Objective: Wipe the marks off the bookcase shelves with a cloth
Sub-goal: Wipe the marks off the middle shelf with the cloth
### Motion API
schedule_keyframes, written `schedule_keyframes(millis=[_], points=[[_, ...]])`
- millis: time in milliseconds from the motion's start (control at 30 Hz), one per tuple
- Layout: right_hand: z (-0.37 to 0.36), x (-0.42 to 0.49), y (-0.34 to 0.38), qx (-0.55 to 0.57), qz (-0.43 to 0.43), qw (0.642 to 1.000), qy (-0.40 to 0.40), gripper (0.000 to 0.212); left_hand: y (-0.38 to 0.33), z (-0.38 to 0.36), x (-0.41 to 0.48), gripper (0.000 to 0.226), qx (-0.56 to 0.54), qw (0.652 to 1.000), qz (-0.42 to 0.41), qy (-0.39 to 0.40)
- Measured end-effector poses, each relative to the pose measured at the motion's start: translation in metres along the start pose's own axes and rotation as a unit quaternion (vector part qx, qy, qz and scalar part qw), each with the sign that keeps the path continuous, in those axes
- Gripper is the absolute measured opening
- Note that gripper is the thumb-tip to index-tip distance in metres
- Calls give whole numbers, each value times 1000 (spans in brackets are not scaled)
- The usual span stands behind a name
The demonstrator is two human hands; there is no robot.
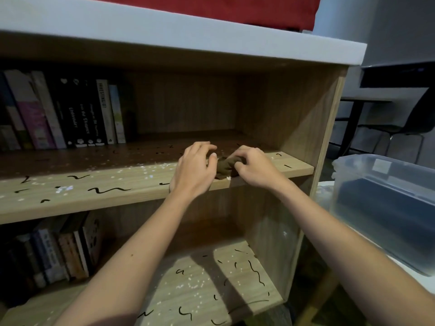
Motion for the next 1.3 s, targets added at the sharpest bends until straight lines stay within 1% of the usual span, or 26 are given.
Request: schedule_keyframes(millis=[67,133,200,233,267,300,333,400,433,500,567,600,667,700,733,800,867,933,967,1000,1033,1067,1100,1133,1233,1300], points=[[12,-7,4,55,-3,998,-28,26,0,10,-7,29,-51,999,-7,-9],[25,-1,-5,59,-34,994,-80,26,0,23,-16,28,-30,999,-30,-20],[30,5,-17,24,-85,990,-109,26,0,28,-16,28,6,998,-52,-27],[25,3,-17,-9,-100,990,-95,27,1,28,-17,28,21,998,-54,-24],[15,-3,-13,-44,-99,991,-78,28,2,28,-18,29,34,998,-55,-16],[6,-13,-7,-77,-76,992,-70,28,3,25,-18,29,44,997,-56,-8],[-3,-22,2,-87,-39,993,-74,28,4,22,-17,29,51,997,-58,-3],[-11,-43,20,-39,19,995,-84,27,4,17,-14,30,57,996,-62,-1],[-7,-45,22,-13,22,995,-93,27,5,15,-11,30,49,997,-61,-4],[5,-36,12,12,-22,992,-122,25,7,13,-8,31,11,999,-52,-1],[13,-29,0,-9,-60,989,-138,26,10,11,-7,32,-30,999,-38,2],[10,-29,-2,-44,-60,989,-127,27,12,11,-7,32,-43,999,-31,-2],[-1,-37,2,-90,-30,991,-96,27,13,11,-5,31,-57,998,-25,-8],[-3,-43,5,-77,-6,993,-89,26,13,10,-5,31,-56,998,-26,-8],[-1,-48,9,-41,3,996,-82,26,12,10,-4,32,-53,998,-29,-5],[11,-45,8,29,-11,994,-105,26,12,8,-3,34,-41,999,-23,6],[18,-41,-2,9,-27,990,-139,26,12,4,-2,37,-13,1000,-12,18],[15,-40,-7,-30,-30,994,-98,26,5,0,1,37,14,999,-20,24],[15,-41,-7,-21,-24,996,-82,27,-2,-3,5,36,17,999,-30,29],[20,-39,-8,3,-20,996,-87,27,-10,-6,10,36,19,998,-38,39],[30,-33,-12,18,-22,993,-115,26,-17,-11,17,35,20,997,-40,57],[42,-24,-20,13,-31,989,-143,26,-23,-16,22,35,21,996,-36,78],[51,-13,-30,2,-49,987,-154,26,-27,-21,25,36,25,995,-28,92],[59,2,-41,-10,-67,987,-148,27,-27,-26,29,37,33,995,-18,95],[57,30,-68,-69,-128,988,-60,30,-20,-37,29,42,86,994,13,66],[48,37,-71,-103,-135,985,-17,24,-20,-40,27,46,121,992,15,36]])
Point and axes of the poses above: each hand's wrist, its own x-axis towards the middle knuckle, its own z-axis out of the back of the hand, y = z × x, the point moved 3 cm from there along x, towards the middle knuckle, and after that the axes turned 4 degrees about x, right-handed, at the moved point
